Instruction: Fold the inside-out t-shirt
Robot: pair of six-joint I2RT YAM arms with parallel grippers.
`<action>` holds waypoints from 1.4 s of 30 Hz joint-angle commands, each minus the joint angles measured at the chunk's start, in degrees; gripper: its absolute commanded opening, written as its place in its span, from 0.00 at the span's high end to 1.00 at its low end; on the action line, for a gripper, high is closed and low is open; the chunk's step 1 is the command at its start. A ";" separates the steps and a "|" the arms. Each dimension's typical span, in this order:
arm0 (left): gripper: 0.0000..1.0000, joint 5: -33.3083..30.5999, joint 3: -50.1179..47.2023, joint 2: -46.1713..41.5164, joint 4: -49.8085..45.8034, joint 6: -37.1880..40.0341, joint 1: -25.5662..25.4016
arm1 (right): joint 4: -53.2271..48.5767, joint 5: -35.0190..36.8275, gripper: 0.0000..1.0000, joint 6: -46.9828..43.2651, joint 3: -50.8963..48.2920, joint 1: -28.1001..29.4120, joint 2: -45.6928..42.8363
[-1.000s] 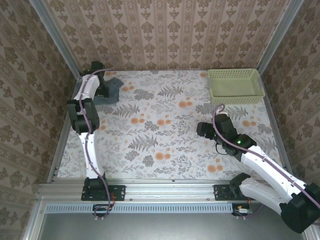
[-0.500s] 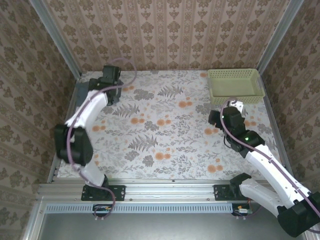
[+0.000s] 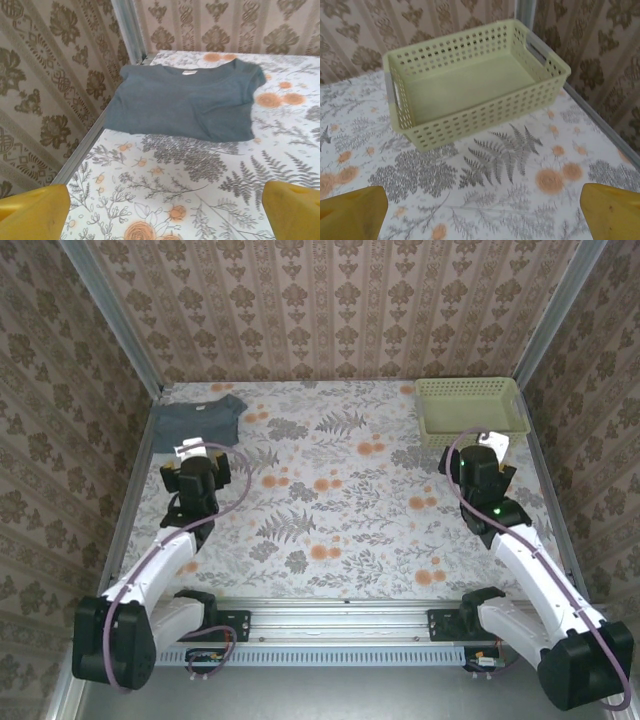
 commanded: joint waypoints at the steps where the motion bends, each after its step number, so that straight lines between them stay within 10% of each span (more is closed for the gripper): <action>1: 0.00 -1.64 -0.13 4.60 5.12 -1.53 2.07 | 16.99 0.84 0.00 -8.21 -10.16 -0.39 -2.41; 17: 0.00 23.87 -13.20 29.16 51.95 11.48 9.47 | 60.80 -19.86 0.00 -14.78 -20.58 -9.14 25.01; 23: 0.00 25.77 -7.05 27.73 37.26 9.74 10.66 | 68.50 -25.49 0.00 -15.69 -20.42 -10.18 34.70; 42: 0.00 16.53 -8.30 27.92 40.12 7.31 9.94 | 59.74 -23.42 0.00 -15.33 -15.42 -9.84 34.96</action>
